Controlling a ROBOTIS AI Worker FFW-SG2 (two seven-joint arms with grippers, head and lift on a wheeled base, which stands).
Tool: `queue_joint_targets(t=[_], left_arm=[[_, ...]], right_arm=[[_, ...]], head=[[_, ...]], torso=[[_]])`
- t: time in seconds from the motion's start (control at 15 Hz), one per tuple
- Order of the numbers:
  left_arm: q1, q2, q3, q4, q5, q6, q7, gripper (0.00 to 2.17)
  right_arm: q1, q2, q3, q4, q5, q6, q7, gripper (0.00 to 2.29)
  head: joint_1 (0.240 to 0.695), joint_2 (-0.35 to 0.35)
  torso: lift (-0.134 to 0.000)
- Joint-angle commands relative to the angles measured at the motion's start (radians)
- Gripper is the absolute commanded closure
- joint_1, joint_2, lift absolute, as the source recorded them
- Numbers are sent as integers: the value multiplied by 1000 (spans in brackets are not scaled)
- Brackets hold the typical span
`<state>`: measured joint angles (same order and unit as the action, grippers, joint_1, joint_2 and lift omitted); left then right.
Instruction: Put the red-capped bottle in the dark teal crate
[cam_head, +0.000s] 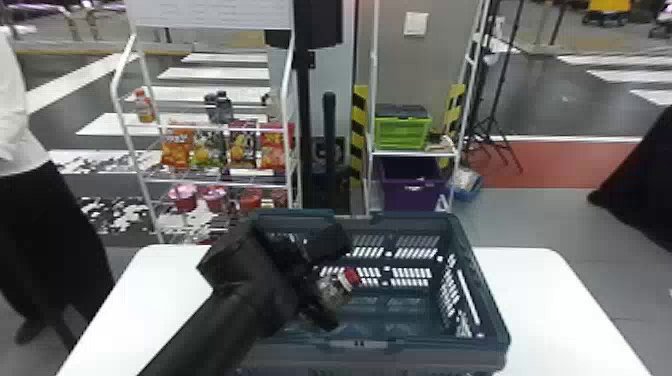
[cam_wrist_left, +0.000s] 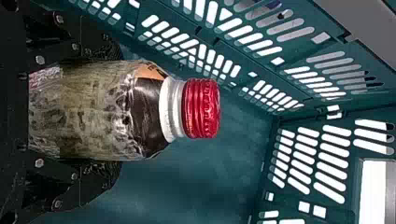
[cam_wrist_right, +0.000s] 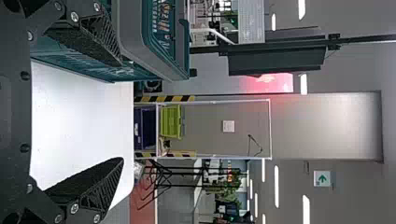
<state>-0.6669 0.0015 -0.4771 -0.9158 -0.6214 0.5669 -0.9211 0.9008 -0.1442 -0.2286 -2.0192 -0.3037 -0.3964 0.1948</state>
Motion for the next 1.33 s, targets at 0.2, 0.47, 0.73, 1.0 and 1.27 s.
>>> queue_joint_targets(t=[0.2,0.47,0.73,1.0,1.27], left_arm=[[17,-4,-1,-23,0,3,1,1686],[26,-4,6,-61,5,9,-4,485],[32,-4,9,-78,6,15,-7,225],[44,-4,31,-118,9,21,-5,225],[84,-4,88,-278,20,114,-50,225]], right_arm=[[1,0,0,-1,-2,0,0,174],[1,0,0,-1,-2,0,0,174],[3,2,-2,0,-2,-3,0,174],[3,3,-2,5,-2,-15,0,174],[1,3,-2,7,-3,-18,2,174]], head=[[499,0],[499,0],[499,0],[499,0],[499,0]], torso=[[0],[0],[0],[0],[0]])
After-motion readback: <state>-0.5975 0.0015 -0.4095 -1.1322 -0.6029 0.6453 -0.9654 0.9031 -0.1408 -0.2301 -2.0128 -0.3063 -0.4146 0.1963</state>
